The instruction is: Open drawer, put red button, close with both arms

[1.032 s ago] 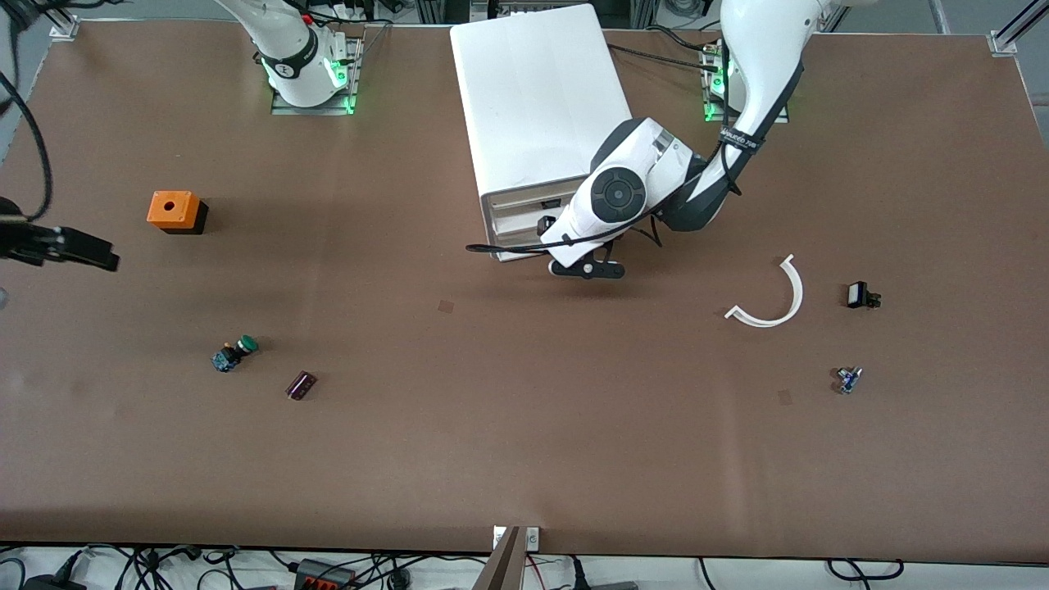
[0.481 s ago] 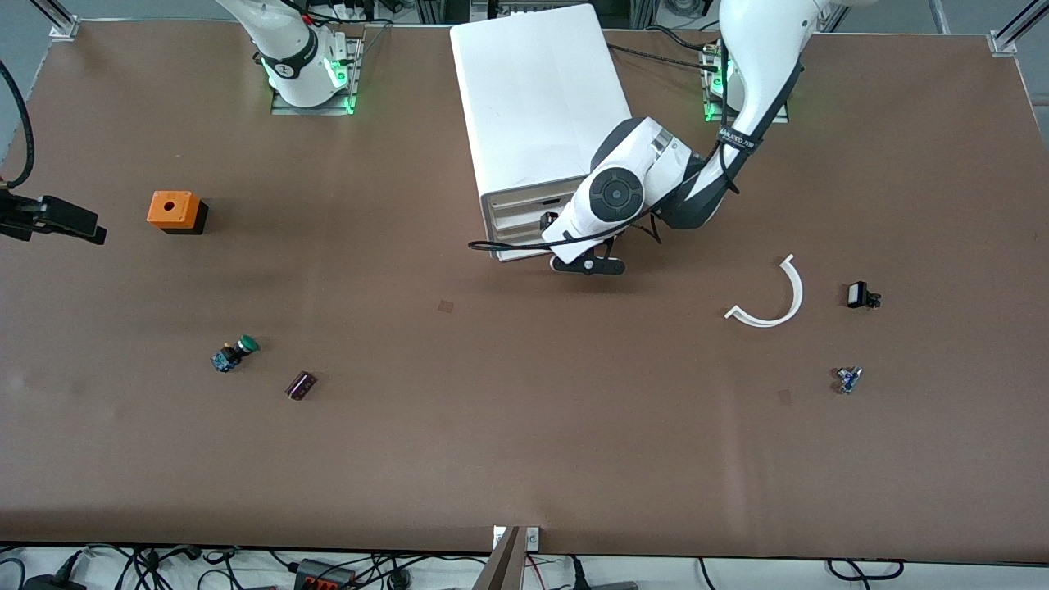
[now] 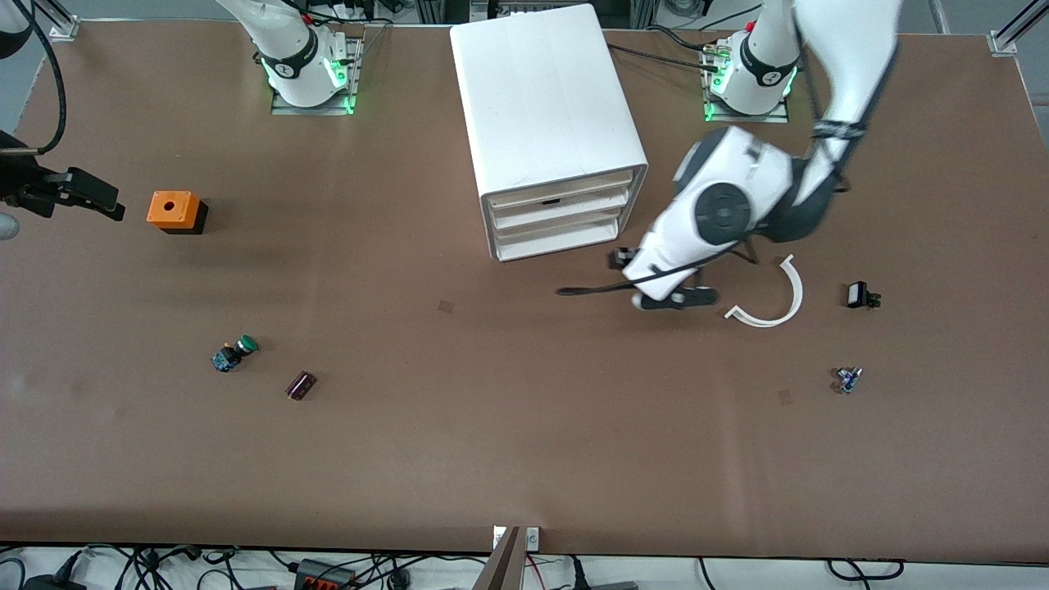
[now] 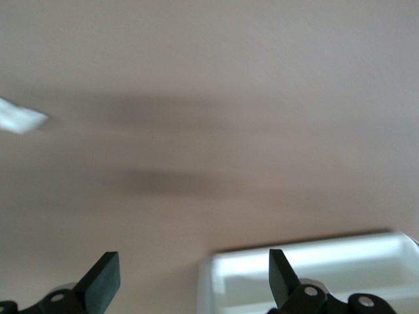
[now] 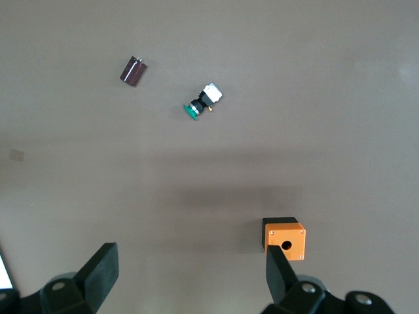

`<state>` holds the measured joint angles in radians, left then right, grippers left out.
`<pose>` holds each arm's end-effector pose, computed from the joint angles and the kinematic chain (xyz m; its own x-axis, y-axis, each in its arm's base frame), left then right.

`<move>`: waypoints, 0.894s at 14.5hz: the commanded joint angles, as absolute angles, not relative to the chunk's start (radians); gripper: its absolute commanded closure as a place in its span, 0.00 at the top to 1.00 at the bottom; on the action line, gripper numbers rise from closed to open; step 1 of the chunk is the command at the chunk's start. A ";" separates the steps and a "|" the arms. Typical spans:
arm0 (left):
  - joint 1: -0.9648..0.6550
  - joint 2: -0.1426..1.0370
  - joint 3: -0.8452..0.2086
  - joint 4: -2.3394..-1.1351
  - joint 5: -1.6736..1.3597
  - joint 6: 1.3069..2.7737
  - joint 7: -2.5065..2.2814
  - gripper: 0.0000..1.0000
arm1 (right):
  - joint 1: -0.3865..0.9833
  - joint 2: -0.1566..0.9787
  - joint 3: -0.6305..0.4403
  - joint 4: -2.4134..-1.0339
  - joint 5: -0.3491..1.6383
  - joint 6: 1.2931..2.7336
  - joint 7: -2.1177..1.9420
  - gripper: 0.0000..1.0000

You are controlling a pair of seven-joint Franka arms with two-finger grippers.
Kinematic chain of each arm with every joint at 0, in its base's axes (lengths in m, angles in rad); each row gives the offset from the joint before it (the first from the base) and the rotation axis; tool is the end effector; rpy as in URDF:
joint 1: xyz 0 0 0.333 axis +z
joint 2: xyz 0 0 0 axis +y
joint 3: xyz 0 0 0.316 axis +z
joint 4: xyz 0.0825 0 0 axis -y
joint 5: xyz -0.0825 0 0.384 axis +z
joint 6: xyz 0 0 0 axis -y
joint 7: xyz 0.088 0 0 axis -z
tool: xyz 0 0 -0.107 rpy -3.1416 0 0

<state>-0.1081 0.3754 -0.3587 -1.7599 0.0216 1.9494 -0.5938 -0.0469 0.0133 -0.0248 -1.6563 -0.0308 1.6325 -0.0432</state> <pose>0.5686 -0.2658 0.3530 0.9725 0.1269 -0.1951 0.1296 -0.9916 0.0014 0.5593 -0.0432 0.5820 0.9989 -0.0266 -0.0384 -0.0255 -0.9992 0.0294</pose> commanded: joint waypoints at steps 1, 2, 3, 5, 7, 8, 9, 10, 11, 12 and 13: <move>-0.052 0.331 -0.365 -1.631 0.138 1.765 -0.533 1.00 | -0.049 -0.022 -0.020 -1.698 -0.040 1.670 -0.044 1.00; -0.005 0.330 -0.365 -1.576 0.171 1.714 -0.432 1.00 | -0.048 -0.025 -0.020 -1.698 -0.038 1.671 -0.040 1.00; 0.038 0.331 -0.365 -1.522 0.172 1.657 -0.338 1.00 | -0.048 -0.025 -0.020 -1.697 -0.038 1.666 -0.040 1.00; 0.107 0.330 -0.365 -1.426 0.173 1.541 -0.180 1.00 | -0.049 -0.025 -0.023 -1.692 -0.034 1.661 -0.040 1.00; 0.097 0.290 -0.291 -1.382 0.163 1.487 -0.079 1.00 | -0.048 -0.025 -0.020 -1.690 -0.032 1.649 -0.049 1.00; 0.072 0.243 -0.217 -1.393 0.132 1.491 -0.046 1.00 | -0.048 -0.025 -0.020 -1.692 -0.029 1.648 -0.043 1.00; 0.043 0.204 -0.148 -1.417 0.064 1.494 -0.007 1.00 | -0.048 -0.025 -0.020 -1.692 -0.029 1.649 -0.038 1.00; -0.004 0.152 -0.055 -1.451 -0.010 1.505 0.027 1.00 | -0.048 -0.026 -0.020 -1.693 -0.029 1.655 -0.038 1.00; -0.058 0.102 0.019 -1.504 -0.055 1.538 0.034 1.00 | -0.048 -0.032 -0.020 -1.697 -0.029 1.657 -0.038 1.00; -0.087 0.031 0.047 -1.572 -0.057 1.593 0.025 1.00 | -0.048 -0.034 -0.020 -1.701 -0.029 1.657 -0.038 1.00; -0.089 0.002 0.054 -1.606 -0.051 1.618 0.029 1.00 | -0.048 -0.032 -0.020 -1.703 -0.031 1.660 -0.038 1.00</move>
<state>-0.0315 0.1376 -0.0042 -1.4497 -0.0304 1.5389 0.0131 -0.0469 0.0003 -0.0242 -1.6687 -0.0308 1.6479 -0.0429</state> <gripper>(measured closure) 0.000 0.000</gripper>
